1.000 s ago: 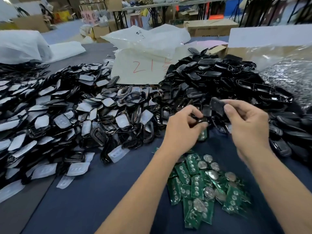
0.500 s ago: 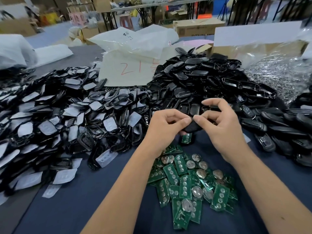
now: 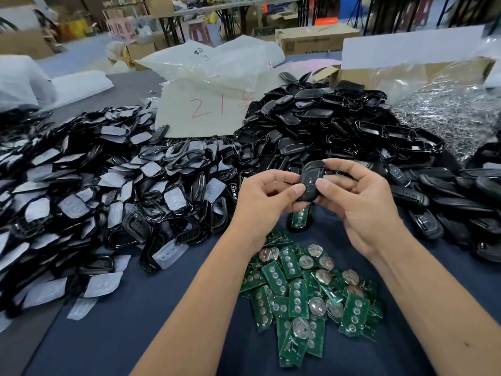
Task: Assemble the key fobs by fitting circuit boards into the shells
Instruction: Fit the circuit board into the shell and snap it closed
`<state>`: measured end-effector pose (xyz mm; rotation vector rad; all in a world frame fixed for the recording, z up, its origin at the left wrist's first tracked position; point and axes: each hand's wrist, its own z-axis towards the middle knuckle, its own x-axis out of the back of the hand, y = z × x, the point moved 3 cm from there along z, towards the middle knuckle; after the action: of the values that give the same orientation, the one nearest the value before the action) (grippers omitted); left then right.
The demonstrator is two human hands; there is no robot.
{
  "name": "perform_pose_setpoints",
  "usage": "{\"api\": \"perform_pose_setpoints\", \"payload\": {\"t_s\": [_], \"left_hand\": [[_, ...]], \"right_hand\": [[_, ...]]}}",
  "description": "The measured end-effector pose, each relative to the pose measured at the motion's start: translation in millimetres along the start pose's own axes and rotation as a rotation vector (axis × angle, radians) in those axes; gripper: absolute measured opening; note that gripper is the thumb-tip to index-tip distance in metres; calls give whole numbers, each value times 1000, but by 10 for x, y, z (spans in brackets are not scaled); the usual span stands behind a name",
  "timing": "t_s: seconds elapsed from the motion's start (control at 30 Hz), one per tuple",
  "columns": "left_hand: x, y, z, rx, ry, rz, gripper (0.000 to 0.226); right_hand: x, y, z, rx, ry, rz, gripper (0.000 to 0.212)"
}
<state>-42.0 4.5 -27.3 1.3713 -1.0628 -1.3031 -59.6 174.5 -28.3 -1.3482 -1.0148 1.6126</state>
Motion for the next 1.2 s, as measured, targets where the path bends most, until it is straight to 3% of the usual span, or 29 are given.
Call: {"api": "perform_pose_setpoints", "payload": {"t_s": [0.27,0.6,0.87,1.2], "left_hand": [[-71,-57,2,84,-97,51,13],[-84,-35,10,66,-54,29,14],[-14,-47,4,99,-11,17,15],[-76,-41,-9,120,-28,-1,12]], "right_hand": [[-15,-24,-2,-1,-21,125,34],[-52,6,-16,-44,59,155,37],[11,14,-2,-10,0,-60,26],[-15,83,7,-130,11,169,38]]}}
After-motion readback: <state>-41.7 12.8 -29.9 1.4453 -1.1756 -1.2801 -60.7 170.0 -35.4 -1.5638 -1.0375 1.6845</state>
